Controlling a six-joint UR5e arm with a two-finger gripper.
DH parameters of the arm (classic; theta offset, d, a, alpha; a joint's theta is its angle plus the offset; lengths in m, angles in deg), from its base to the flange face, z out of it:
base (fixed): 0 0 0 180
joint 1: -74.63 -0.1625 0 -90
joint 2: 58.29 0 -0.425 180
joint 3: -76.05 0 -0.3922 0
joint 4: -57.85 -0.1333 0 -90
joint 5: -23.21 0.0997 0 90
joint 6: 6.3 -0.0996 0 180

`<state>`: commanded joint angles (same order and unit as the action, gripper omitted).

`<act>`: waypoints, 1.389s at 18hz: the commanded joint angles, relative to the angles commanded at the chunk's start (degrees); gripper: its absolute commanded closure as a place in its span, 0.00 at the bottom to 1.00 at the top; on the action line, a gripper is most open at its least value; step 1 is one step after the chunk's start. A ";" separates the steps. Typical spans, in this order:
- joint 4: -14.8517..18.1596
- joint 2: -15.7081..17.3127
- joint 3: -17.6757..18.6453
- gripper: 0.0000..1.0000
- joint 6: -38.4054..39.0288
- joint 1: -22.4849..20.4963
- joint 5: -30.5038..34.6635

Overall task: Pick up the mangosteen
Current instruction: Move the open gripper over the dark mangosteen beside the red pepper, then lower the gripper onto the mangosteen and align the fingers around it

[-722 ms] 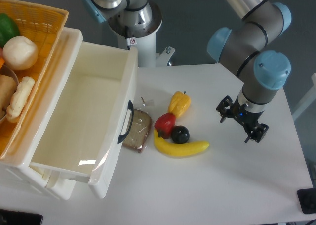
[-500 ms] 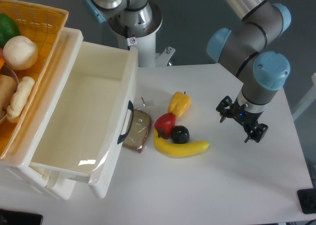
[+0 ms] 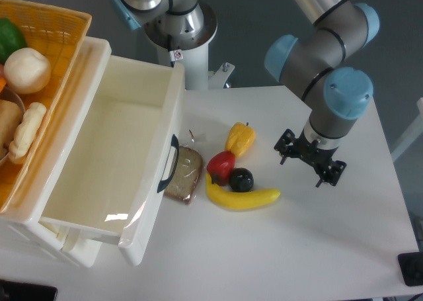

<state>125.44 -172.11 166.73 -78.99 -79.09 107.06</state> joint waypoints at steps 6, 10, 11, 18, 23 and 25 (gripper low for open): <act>0.00 3.61 6.17 0.00 1.66 2.55 -2.64; -0.79 1.16 5.56 0.00 6.07 4.39 -3.00; -1.40 0.54 5.38 0.00 6.07 4.40 -3.00; -2.20 -0.88 5.55 0.04 7.20 4.75 -2.82; -2.20 -1.23 6.26 0.06 10.81 5.01 -2.12; -2.20 -1.23 6.34 0.04 14.22 5.27 -2.12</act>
<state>123.24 -173.34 173.08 -64.77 -73.82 104.94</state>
